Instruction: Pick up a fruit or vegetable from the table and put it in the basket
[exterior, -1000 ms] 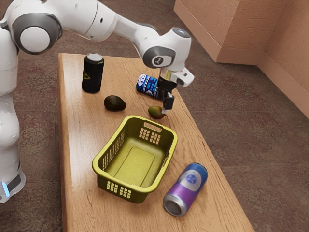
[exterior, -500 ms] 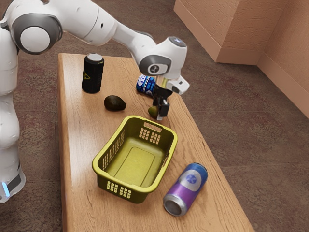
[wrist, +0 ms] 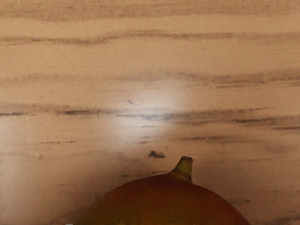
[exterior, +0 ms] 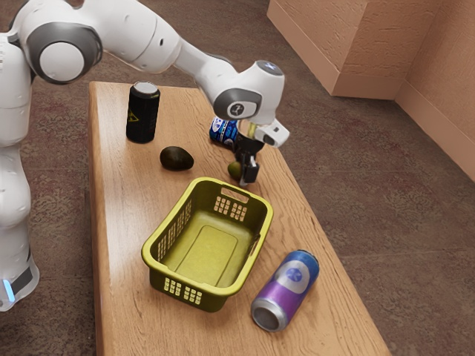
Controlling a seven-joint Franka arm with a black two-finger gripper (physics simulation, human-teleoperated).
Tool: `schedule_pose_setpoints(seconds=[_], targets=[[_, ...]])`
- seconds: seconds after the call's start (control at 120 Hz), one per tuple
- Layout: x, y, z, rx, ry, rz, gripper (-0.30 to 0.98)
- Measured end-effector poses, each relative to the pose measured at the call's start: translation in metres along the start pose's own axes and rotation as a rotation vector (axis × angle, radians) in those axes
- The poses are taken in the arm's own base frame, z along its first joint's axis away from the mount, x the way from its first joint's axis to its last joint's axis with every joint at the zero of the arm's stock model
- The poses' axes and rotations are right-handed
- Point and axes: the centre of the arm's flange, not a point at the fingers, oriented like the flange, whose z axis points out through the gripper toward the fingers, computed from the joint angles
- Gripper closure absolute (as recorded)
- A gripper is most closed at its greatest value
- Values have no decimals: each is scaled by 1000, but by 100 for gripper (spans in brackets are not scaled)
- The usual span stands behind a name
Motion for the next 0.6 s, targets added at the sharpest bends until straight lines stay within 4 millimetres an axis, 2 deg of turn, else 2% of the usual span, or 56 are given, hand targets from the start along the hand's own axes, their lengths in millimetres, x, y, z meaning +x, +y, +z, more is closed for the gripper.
schedule_pose_setpoints(seconds=[0.117,0.2,0.308,0.408,0.458,0.517,0.6], targets=[[1,0,-2,-1,7,-4,38],[9,9,-24,8,47,14,39],[21,26,-76,31,117,47,37],[3,39,-134,71,160,63,37],[-9,48,-156,87,164,70,36],[-20,73,-171,99,153,104,36],[-32,139,-179,94,124,210,37]])
